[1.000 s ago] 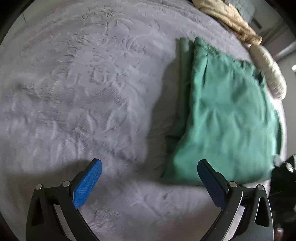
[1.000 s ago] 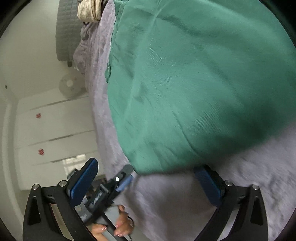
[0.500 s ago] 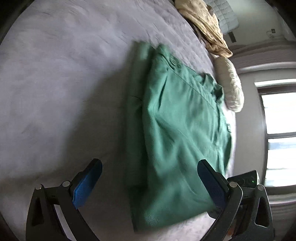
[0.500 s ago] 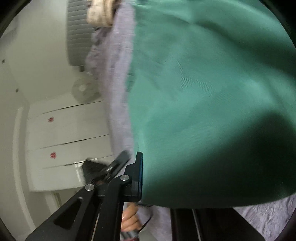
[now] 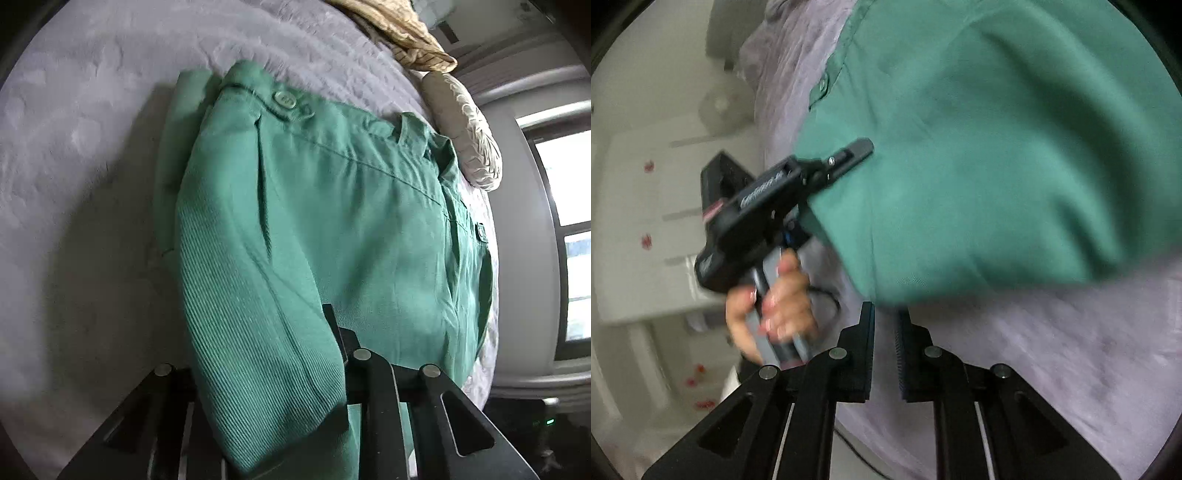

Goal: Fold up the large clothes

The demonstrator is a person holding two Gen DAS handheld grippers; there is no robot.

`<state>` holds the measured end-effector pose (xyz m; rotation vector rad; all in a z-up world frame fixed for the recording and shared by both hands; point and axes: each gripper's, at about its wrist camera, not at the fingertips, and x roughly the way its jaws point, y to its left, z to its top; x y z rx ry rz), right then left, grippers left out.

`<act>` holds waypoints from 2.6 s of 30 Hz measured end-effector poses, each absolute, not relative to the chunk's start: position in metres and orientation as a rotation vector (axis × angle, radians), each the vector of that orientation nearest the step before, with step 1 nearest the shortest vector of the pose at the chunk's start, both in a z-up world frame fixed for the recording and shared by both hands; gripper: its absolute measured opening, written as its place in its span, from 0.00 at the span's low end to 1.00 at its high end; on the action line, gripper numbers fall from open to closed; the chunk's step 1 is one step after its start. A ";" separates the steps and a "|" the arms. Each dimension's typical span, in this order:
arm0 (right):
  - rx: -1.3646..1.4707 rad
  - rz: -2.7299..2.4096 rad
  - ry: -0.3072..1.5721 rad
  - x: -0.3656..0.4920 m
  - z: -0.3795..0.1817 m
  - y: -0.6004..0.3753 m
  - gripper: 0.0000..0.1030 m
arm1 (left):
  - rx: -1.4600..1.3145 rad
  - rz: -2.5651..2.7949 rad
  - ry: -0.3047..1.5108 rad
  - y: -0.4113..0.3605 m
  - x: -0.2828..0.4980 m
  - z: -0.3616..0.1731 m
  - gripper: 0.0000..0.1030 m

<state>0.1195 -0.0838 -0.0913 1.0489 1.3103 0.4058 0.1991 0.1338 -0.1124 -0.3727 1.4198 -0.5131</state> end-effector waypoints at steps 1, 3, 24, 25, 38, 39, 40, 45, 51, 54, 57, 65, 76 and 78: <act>1.024 0.404 1.294 0.116 -0.084 -0.092 0.13 | -0.367 -0.512 1.409 0.134 0.198 -0.110 0.23; 0.945 0.345 1.227 0.108 -0.063 -0.120 0.14 | -0.344 -0.507 1.383 0.132 0.196 -0.102 0.21; 0.967 0.206 1.090 0.086 -0.100 -0.231 0.06 | 0.176 -0.725 1.073 -0.135 0.161 0.047 0.18; 0.997 0.218 1.069 0.077 -0.098 -0.241 0.10 | 0.215 -0.746 1.074 -0.160 0.156 0.043 0.18; 1.263 0.146 0.955 -0.034 -0.138 -0.319 0.10 | 0.417 -0.810 1.142 -0.304 0.112 -0.056 0.56; 1.274 0.142 0.948 -0.037 -0.140 -0.320 0.10 | 0.387 -0.833 1.136 -0.304 0.110 -0.050 0.59; 1.279 0.142 0.944 -0.043 -0.139 -0.320 0.10 | 0.374 -0.858 1.119 -0.306 0.107 -0.042 0.62; 1.252 0.108 0.946 -0.057 -0.130 -0.326 0.10 | 0.333 -0.936 1.005 -0.302 0.099 -0.001 0.91; 1.181 0.040 0.925 -0.050 -0.108 -0.334 0.34 | 0.300 -0.807 0.908 -0.241 0.116 0.030 1.00; 1.092 0.010 0.892 -0.042 -0.086 -0.336 0.62 | 0.298 -0.684 0.908 -0.198 0.132 0.028 1.00; 0.925 -0.042 0.885 -0.030 -0.055 -0.330 0.62 | 0.295 -0.538 0.957 -0.156 0.145 0.012 1.00; 0.482 -0.091 1.009 0.046 -0.018 -0.285 0.72 | 0.236 -0.416 1.126 -0.106 0.130 -0.045 1.00; 1.194 -0.374 0.850 -0.042 -0.097 -0.373 0.05 | 0.226 -0.459 1.161 -0.105 0.116 -0.064 1.00; 1.357 -0.374 0.838 -0.062 -0.129 -0.377 0.02 | 0.223 -0.462 1.174 -0.105 0.116 -0.067 1.00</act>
